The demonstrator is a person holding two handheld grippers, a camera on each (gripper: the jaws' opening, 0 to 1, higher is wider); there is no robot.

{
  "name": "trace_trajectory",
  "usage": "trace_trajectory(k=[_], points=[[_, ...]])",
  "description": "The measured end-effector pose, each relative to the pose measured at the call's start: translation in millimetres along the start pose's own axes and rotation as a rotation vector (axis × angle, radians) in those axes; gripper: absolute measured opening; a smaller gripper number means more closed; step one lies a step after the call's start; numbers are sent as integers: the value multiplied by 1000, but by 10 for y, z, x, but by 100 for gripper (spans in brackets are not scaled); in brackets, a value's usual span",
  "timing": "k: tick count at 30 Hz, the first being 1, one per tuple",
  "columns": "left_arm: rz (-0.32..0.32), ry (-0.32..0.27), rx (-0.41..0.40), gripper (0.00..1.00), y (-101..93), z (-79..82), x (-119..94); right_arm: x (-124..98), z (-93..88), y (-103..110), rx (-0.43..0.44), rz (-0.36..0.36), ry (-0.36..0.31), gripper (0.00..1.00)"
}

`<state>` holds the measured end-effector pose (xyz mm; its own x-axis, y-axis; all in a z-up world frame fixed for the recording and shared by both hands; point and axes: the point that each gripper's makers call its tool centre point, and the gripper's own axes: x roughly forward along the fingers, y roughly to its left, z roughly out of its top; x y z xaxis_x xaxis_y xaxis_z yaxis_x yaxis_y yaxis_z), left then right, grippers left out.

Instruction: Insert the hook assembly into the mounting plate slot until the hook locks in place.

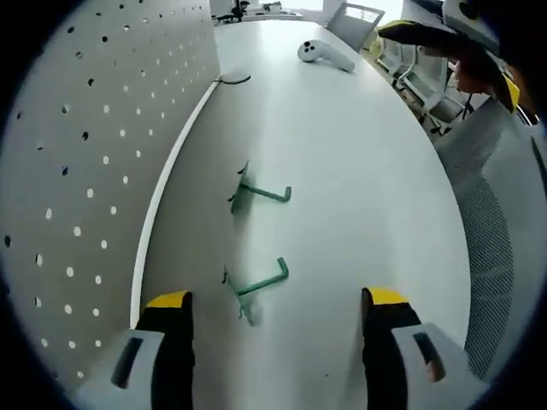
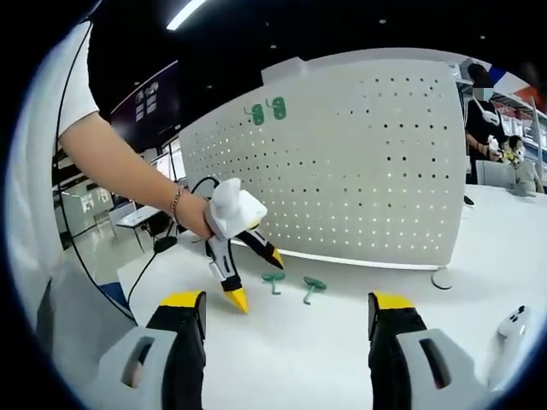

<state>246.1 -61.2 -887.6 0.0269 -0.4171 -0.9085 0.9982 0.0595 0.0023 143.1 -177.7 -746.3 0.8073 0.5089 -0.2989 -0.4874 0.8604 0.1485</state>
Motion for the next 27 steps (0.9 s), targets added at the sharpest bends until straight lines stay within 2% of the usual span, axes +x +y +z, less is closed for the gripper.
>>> trace_trajectory(k=[5,13,21,27], points=[[-5,4,15,79,14,-7,-12,-4,-4,-2,-1,-1,1,75],[21,-2,-32,57,165,0,-53,-16,17,-18,-10,-12,-4,75],[38,-6,-65,49,202,0,-66,-16,25,-22,-10,-15,-6,75],[50,-10,-77,37,243,-14,-78,-15,31,-17,-10,-15,-8,75]])
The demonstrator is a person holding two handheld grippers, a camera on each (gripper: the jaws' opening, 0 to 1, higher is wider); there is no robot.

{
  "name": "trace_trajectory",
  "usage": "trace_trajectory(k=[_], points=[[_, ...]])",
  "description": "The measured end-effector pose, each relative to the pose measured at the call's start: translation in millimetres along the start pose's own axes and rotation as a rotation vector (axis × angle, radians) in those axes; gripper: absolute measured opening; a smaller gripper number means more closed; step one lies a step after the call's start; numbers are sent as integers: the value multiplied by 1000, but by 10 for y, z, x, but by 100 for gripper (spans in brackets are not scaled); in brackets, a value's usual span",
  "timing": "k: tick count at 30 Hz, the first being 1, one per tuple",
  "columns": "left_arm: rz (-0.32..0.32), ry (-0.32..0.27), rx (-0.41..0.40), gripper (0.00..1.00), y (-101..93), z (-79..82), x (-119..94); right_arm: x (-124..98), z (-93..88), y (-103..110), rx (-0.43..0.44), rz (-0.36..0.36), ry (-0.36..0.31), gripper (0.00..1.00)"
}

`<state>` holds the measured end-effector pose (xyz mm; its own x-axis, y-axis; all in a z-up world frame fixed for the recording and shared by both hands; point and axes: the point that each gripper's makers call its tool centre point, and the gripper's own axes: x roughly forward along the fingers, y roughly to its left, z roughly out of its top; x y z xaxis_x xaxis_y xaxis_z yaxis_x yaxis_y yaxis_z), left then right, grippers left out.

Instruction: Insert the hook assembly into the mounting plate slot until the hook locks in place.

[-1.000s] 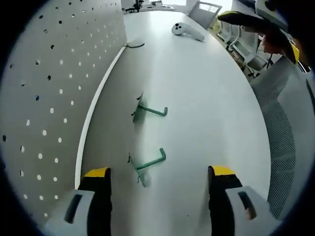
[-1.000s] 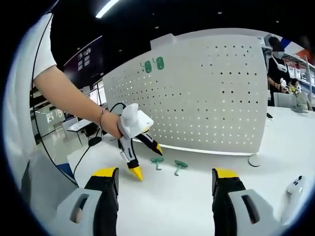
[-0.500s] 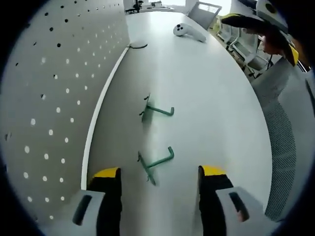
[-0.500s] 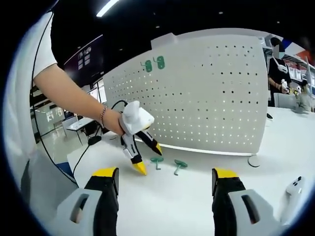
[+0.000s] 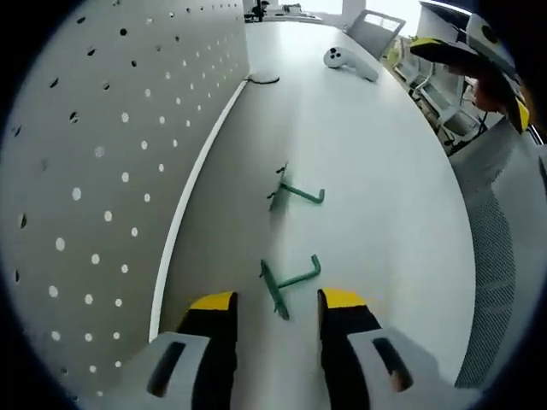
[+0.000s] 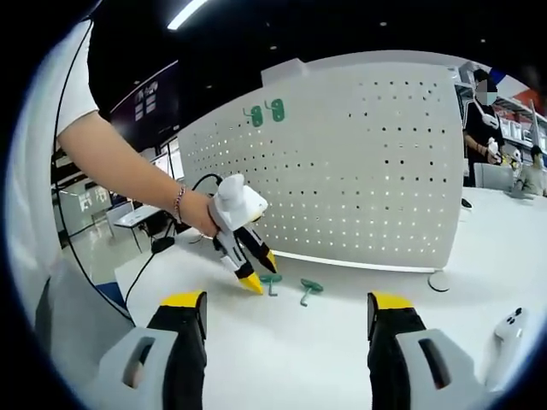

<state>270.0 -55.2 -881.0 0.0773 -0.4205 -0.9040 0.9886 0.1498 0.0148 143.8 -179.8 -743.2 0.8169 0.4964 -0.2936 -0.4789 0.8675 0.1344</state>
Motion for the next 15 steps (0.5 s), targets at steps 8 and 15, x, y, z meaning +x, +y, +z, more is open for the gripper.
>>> trace_trajectory(k=[8,15], points=[[20,20,-21,24,27,-2,-5,1,-13,9,-4,3,5,75],[27,38,-13,18,9,-22,-11,-2,-10,6,-2,3,2,75]])
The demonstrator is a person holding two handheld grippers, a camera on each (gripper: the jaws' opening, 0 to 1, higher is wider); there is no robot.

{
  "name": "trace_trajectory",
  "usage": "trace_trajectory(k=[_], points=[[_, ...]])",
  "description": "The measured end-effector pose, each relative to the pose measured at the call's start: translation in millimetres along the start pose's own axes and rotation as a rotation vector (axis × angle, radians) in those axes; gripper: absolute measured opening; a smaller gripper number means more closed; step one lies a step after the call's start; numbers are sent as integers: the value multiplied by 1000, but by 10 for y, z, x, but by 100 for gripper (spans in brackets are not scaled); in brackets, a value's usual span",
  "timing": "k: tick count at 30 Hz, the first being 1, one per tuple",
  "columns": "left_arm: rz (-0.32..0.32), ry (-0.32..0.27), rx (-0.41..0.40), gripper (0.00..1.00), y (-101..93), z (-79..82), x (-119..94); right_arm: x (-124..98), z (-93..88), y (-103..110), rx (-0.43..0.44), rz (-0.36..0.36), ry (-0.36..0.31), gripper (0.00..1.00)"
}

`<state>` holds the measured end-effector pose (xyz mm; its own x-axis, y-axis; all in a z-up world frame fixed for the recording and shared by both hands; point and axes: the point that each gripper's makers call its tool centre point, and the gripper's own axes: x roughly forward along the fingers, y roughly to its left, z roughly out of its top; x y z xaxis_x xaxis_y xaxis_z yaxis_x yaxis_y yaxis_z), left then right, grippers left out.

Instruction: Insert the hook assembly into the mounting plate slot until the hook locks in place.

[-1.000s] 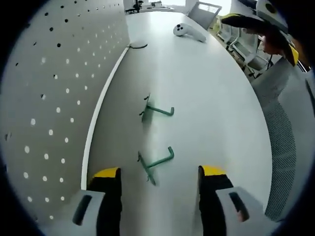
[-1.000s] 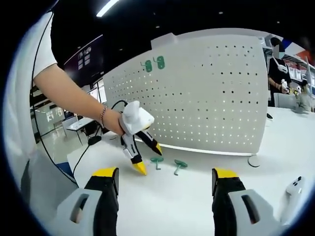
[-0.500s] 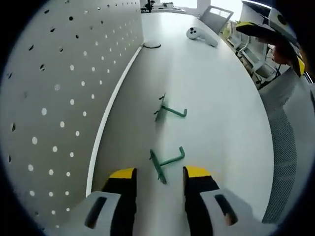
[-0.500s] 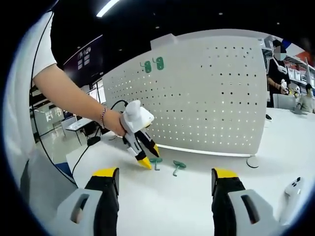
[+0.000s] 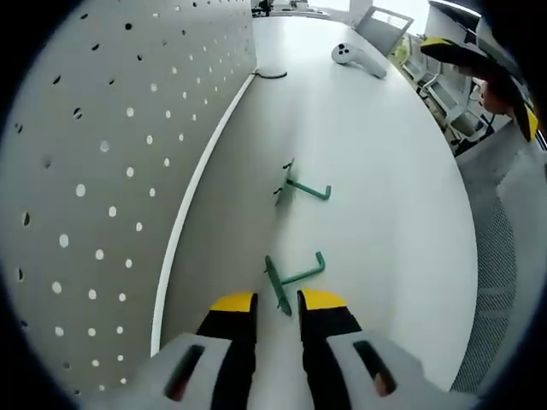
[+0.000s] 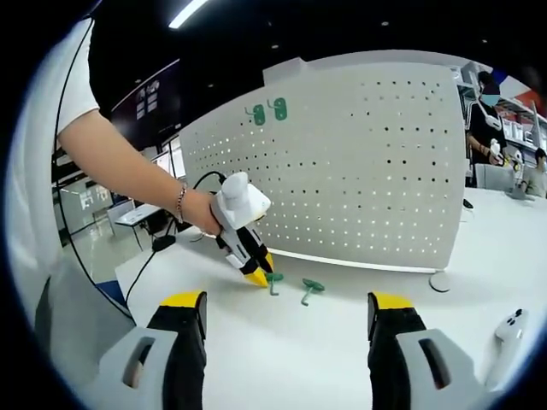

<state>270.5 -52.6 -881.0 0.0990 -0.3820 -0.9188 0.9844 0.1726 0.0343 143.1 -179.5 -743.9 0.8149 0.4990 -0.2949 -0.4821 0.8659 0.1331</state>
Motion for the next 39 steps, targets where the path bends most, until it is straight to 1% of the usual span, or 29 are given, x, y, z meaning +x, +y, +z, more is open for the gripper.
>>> trace_trajectory(k=[5,9,12,13,15,19,22,28,30,31,32,33,35,37,39], points=[[4,5,2,14,-2,-7,-4,-3,0,-3,2,-1,0,75],[21,6,-6,6,30,-18,-3,-4,4,-9,2,-4,-1,74],[28,8,-8,5,37,-20,-8,-3,2,0,1,0,1,74],[33,6,9,5,39,-20,-8,-3,6,1,0,0,0,74],[43,3,14,4,52,-21,-5,-2,10,1,4,2,-4,75],[45,1,11,3,53,-23,-2,1,6,7,4,5,-1,75],[45,0,23,3,46,-23,-1,3,2,5,3,5,0,75],[43,-17,6,3,55,-22,-4,2,6,8,4,5,0,75],[44,-55,1,3,47,14,-14,1,5,6,4,4,-1,75],[54,-111,-19,3,61,95,-41,-1,6,4,4,5,-3,75],[66,-129,-29,3,85,120,-64,-2,8,6,6,5,-4,75],[71,-129,-33,3,100,113,-93,-4,9,3,6,3,-4,74],[78,-161,-23,3,106,160,-132,-5,11,-4,9,2,-7,74],[69,-178,-23,3,80,187,-168,-6,15,3,9,3,-6,74],[78,-173,-18,3,77,187,-190,-5,10,4,7,4,-5,74]])
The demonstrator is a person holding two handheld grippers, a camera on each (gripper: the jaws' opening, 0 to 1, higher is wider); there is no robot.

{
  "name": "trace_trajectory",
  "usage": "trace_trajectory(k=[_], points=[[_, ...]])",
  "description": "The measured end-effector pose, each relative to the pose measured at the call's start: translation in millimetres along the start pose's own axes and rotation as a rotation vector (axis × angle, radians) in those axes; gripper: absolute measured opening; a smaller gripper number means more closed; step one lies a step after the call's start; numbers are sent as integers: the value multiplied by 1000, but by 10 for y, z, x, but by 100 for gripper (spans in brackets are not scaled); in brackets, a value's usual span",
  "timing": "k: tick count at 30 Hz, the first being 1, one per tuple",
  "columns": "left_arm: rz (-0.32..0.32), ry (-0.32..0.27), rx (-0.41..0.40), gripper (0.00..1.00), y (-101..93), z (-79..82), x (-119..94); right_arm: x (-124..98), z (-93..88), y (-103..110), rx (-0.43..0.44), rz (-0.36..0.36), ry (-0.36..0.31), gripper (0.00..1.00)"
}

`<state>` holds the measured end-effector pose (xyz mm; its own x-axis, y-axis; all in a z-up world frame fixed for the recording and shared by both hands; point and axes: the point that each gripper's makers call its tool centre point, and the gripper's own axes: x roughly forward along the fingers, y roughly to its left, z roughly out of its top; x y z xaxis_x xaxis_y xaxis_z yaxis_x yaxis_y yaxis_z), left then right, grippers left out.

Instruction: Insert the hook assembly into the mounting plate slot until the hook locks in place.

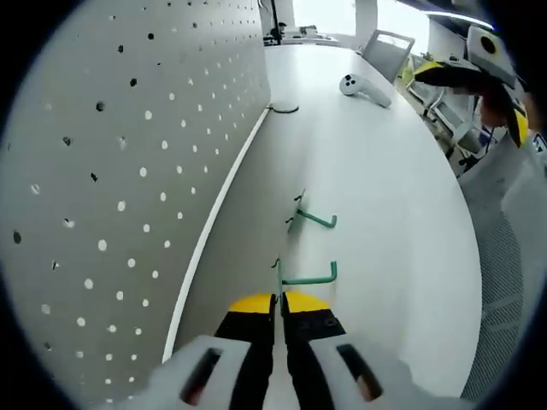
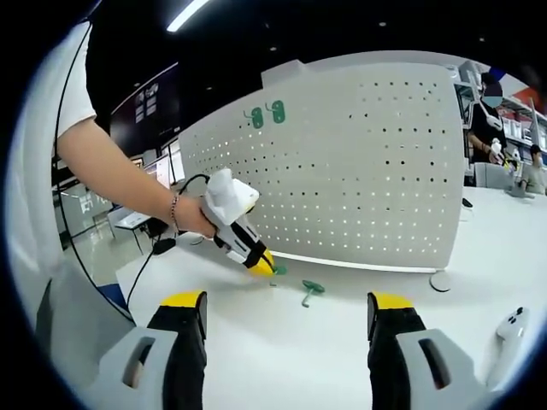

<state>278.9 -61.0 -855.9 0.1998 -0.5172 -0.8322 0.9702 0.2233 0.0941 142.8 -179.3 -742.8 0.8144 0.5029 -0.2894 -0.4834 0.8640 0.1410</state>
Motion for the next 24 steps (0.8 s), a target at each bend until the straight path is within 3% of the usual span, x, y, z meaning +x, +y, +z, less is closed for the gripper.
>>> trace_trajectory(k=[24], points=[[78,-128,-21,3,60,273,-370,3,35,-5,4,0,-13,74]])
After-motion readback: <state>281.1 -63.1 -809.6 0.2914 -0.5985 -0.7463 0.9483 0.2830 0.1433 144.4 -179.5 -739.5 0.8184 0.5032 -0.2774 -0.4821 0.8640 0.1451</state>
